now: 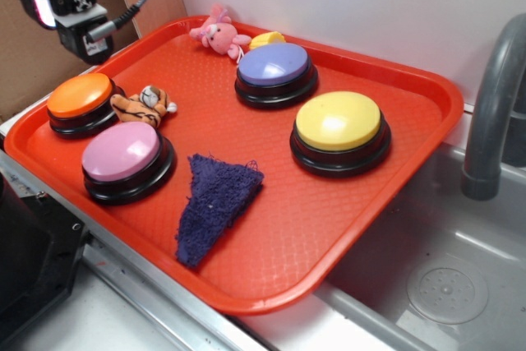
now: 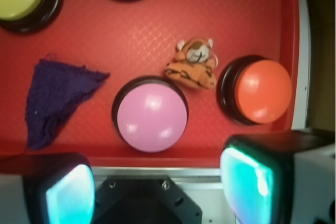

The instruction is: Push the pink button.

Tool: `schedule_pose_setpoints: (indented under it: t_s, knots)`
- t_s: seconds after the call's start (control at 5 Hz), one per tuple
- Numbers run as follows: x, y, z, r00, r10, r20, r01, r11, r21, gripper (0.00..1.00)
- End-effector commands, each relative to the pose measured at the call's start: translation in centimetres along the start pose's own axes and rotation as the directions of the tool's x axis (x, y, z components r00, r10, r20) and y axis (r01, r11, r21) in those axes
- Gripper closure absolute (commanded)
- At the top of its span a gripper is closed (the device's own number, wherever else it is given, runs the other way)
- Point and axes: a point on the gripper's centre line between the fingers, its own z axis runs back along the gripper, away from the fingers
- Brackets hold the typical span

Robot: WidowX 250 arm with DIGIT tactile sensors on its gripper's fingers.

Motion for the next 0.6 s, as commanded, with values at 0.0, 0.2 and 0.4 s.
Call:
schedule_pose_setpoints:
  t_s: [0.0,0.2,0.4]
  knots:
    - [0.45,0.45,1.77,0.998,0.024,0.054,-0.024,1.000,0.005,0.00]
    - [0.23,0.54,2.08,0.998,0.034,0.061,-0.035,0.999,0.008,0.00]
    - [-0.01,0.51,2.39,0.997,0.027,0.070,-0.029,0.999,0.024,0.00]
